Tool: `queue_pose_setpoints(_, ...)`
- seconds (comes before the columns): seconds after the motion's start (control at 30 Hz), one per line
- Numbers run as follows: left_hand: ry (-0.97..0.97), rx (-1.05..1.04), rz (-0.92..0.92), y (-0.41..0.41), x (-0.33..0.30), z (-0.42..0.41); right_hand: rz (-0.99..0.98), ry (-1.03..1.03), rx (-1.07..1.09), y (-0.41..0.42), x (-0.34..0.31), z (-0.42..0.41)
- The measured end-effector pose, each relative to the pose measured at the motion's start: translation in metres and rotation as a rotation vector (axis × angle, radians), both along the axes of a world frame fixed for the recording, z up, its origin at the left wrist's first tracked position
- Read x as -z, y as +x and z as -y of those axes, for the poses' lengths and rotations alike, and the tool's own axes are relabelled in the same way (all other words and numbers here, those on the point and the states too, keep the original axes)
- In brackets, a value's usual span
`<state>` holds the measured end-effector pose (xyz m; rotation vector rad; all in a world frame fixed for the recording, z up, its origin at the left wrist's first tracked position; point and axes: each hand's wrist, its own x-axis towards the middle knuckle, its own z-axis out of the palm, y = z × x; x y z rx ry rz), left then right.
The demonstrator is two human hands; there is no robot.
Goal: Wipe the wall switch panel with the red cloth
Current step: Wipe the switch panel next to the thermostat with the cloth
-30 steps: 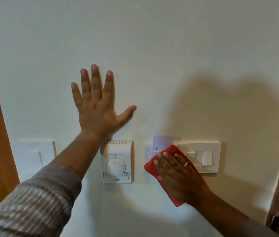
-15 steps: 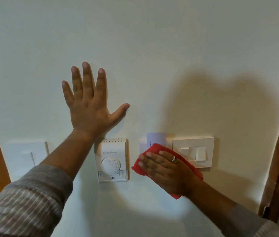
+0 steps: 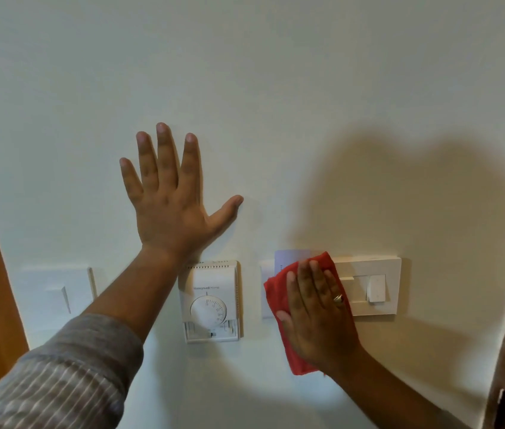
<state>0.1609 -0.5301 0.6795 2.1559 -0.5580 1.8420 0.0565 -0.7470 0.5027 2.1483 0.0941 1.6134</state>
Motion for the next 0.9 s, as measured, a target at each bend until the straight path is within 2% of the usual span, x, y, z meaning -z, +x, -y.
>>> queue_pose_setpoints(0.1, -0.001, 0.0, 0.008, 0.0, -0.001, 0.0, -0.007, 0.064, -0.043, 0.007, -0.011, -0.021)
queue_pose_setpoints(0.3, 0.006, 0.005, -0.007, -0.004, -0.002, -0.002, -0.099, -0.271, -0.025, -0.003, 0.013, 0.005)
queue_pose_setpoints(0.43, 0.004, 0.014, -0.026, -0.006, -0.002, -0.002, -0.089, -0.203, -0.015, -0.008, 0.022, 0.016)
queue_pose_setpoints(0.63, 0.004, 0.007, -0.017, -0.004, -0.001, -0.001, -0.056, -0.016, -0.011, 0.0, 0.01, -0.024)
queue_pose_setpoints(0.8, 0.006, -0.001, -0.007, -0.007, 0.0, -0.002, -0.119, -0.317, -0.07, -0.005, 0.011, -0.014)
queue_pose_setpoints(0.9, 0.008, 0.0, -0.012, -0.006, -0.002, -0.002, -0.097, -0.331, -0.073, -0.012, -0.001, 0.007)
